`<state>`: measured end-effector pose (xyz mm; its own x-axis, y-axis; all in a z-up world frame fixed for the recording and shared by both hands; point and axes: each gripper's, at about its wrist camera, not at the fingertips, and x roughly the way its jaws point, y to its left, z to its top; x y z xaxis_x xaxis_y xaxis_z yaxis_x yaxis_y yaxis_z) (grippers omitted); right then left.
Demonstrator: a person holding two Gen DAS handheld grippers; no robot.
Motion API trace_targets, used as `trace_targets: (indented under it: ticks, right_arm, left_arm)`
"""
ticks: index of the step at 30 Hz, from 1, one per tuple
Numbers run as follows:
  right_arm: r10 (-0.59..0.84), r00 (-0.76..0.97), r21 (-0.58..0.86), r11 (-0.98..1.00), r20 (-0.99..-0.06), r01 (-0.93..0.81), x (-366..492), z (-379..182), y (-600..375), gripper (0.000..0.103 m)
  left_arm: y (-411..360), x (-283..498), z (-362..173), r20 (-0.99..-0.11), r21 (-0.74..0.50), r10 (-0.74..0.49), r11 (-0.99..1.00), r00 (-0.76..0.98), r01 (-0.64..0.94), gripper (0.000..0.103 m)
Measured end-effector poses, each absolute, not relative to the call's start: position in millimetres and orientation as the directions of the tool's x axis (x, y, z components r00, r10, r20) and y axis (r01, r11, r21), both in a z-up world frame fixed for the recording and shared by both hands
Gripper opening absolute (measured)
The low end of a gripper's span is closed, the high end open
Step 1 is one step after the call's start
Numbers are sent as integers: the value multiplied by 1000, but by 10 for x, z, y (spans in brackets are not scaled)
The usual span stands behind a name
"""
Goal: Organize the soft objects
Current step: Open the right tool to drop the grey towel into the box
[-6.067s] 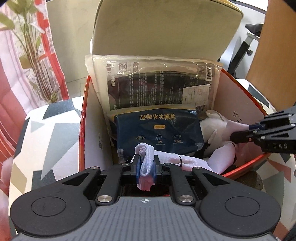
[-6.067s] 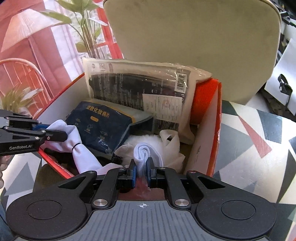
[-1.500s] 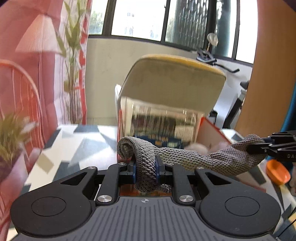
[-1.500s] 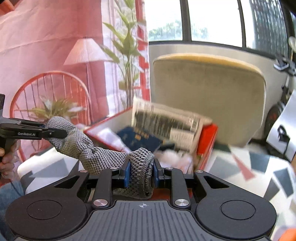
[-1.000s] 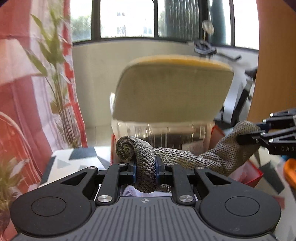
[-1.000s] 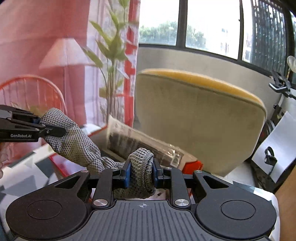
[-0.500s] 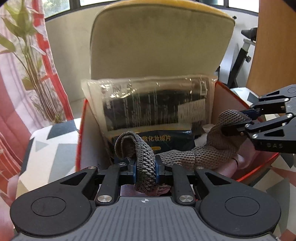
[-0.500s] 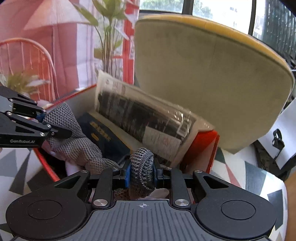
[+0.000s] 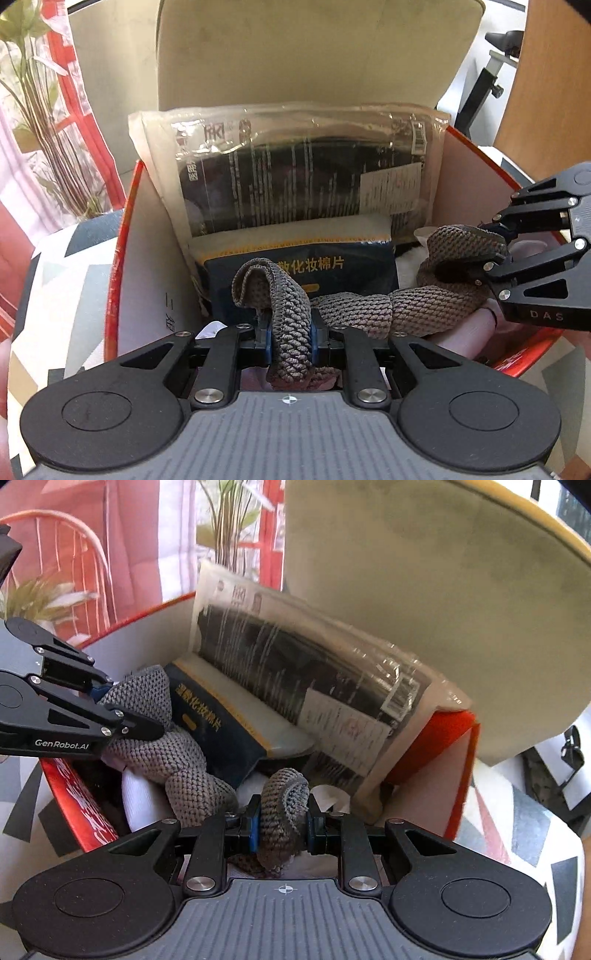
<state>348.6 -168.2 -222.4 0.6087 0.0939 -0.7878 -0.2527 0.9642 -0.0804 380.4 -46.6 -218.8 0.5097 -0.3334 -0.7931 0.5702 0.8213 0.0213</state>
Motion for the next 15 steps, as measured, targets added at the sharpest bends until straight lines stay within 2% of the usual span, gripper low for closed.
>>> trace_targets:
  ticks: [11,13,14,15]
  right_arm:
    - [98,482,-45,960,-871,-277,3645,-2334,-1655,20]
    - [90,483,-49,962,-871,-268,3655,-2347,-1638,23]
    - [79,490,-60,963,-868,-262,3651,-2344,-1630,25]
    - [68,500,-70,965,-863,-253,3639,-2333,-1625,30]
  left_arm:
    - [-521,3846,-2239,-798,26,-328,820,506,572,21]
    - [-490,3799,-2193,-778,32,-340,818,528,574,28]
    - [-480,3773,-2163,-770,41,-342,816,539,576,36]
    - [-469,3753,-2134,-762,52,-340,816,551,575,49]
